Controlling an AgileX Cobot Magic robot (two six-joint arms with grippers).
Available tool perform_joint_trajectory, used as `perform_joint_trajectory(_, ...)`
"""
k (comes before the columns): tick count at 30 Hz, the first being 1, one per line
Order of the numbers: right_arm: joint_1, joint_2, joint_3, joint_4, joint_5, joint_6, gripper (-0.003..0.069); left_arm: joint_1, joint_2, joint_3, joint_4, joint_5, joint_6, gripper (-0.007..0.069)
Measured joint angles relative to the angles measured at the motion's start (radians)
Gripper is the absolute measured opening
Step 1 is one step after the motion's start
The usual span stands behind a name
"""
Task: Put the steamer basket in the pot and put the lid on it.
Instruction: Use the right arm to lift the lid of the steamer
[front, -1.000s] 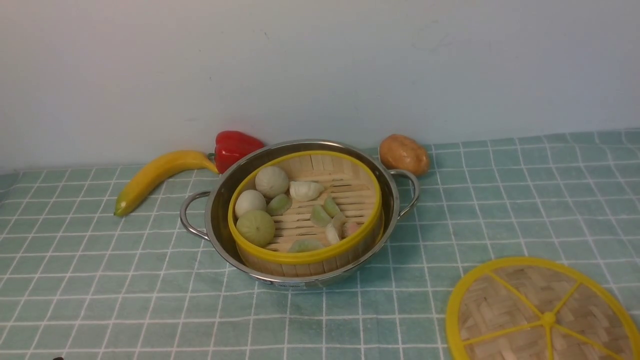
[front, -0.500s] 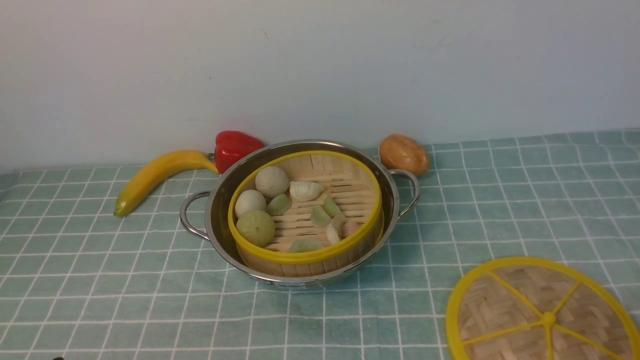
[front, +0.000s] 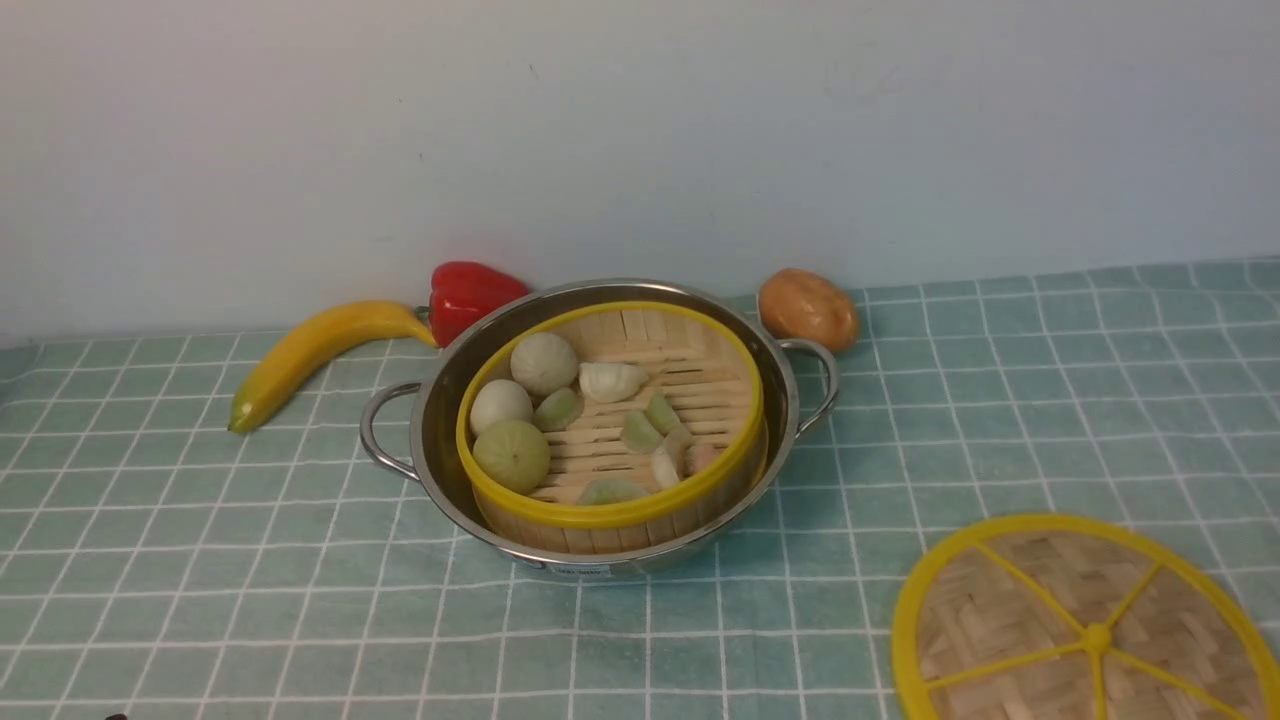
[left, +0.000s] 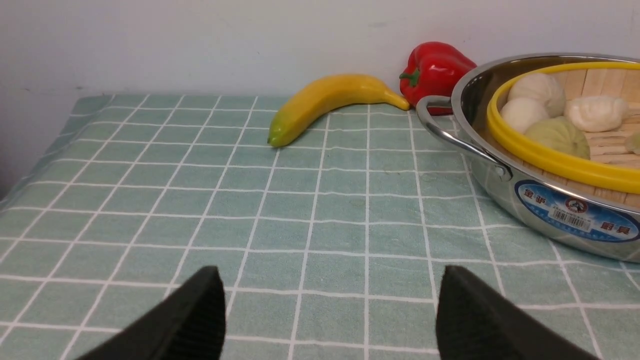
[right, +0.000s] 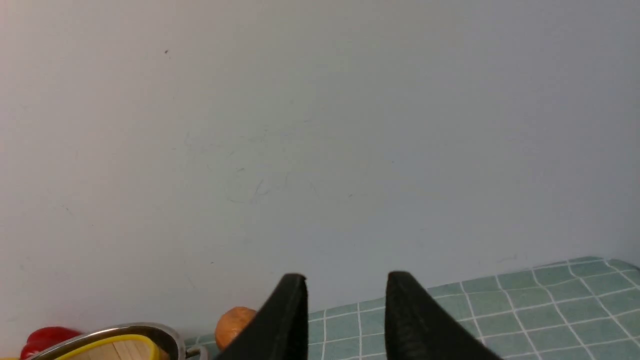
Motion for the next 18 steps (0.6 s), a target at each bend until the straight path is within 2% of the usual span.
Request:
perform_joint_trajectory(4,0.001,0.061,-0.128,0.000,0.099,-0.032,0.0240,0.000,0.000,0.000,0.000,0.000,0.000,0.0524)
perform_joint_trajectory(8,0.001,0.097,-0.162,0.006,0.045,-0.034,0.0240,0.000,0.000,0.000,0.000,0.000,0.000,0.0524)
perform_joint_trajectory(15,0.001,0.113,-0.169,0.116,0.011,0.011,0.0240,0.000,0.000,0.000,0.000,0.000,0.000,0.0524)
perform_joint_trajectory(18,0.001,0.148,-0.202,0.155,0.117,-0.012,0.0240,0.000,0.000,0.000,0.000,0.000,0.000,0.0524)
